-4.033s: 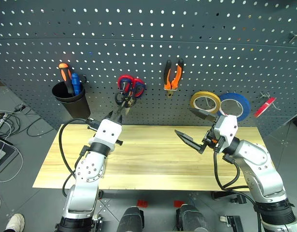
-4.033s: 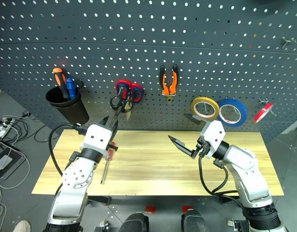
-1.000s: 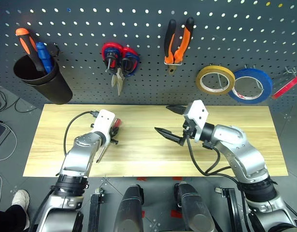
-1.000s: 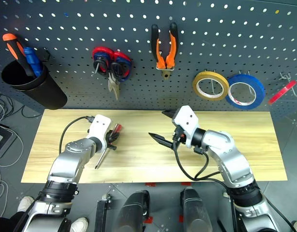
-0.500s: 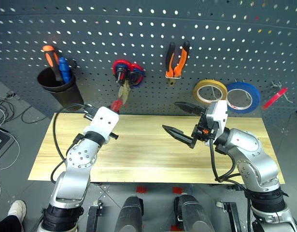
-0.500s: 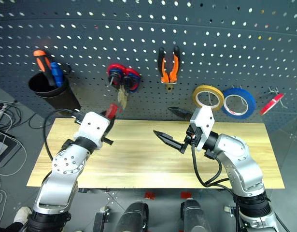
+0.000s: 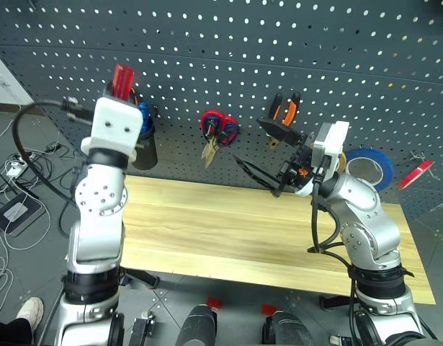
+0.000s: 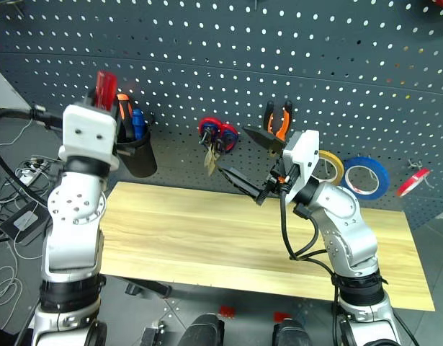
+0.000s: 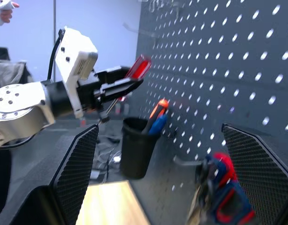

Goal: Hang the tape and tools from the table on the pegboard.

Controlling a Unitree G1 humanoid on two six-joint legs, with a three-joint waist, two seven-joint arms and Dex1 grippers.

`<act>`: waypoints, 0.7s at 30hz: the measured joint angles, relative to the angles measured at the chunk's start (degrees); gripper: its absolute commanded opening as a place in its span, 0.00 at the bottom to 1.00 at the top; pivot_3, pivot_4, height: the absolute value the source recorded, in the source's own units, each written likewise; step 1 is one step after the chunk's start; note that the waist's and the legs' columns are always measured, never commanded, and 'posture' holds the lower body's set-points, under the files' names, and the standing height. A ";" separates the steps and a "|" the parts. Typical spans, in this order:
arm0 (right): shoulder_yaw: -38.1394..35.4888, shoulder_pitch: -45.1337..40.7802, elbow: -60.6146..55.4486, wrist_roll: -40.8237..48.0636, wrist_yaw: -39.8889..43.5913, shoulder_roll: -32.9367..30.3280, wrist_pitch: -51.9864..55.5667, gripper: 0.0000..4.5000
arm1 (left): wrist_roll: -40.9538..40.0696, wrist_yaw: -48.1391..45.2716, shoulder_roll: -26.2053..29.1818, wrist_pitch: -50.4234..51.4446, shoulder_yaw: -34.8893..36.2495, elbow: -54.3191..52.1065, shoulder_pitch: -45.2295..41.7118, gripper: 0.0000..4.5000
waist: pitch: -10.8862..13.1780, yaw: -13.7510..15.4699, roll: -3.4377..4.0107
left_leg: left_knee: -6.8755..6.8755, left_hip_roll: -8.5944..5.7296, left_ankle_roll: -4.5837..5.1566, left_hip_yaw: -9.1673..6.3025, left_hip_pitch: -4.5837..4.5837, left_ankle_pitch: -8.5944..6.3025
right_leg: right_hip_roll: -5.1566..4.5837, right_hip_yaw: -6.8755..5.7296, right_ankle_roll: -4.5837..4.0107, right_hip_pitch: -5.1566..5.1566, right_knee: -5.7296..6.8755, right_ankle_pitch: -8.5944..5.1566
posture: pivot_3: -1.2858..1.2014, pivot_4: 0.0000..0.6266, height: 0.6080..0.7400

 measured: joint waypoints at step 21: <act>-0.42 -0.26 -0.12 -0.43 -5.62 -2.09 0.54 1.00 | -4.07 2.79 -6.40 -1.72 0.83 15.18 -5.57 0.20 | -0.61 -4.43 0.17 | 0.04 -0.13 0.01 -0.40 0.13 0.00 | 0.00 -0.03 0.00 -0.03 0.97 0.00 | 0.54 0.14 1.00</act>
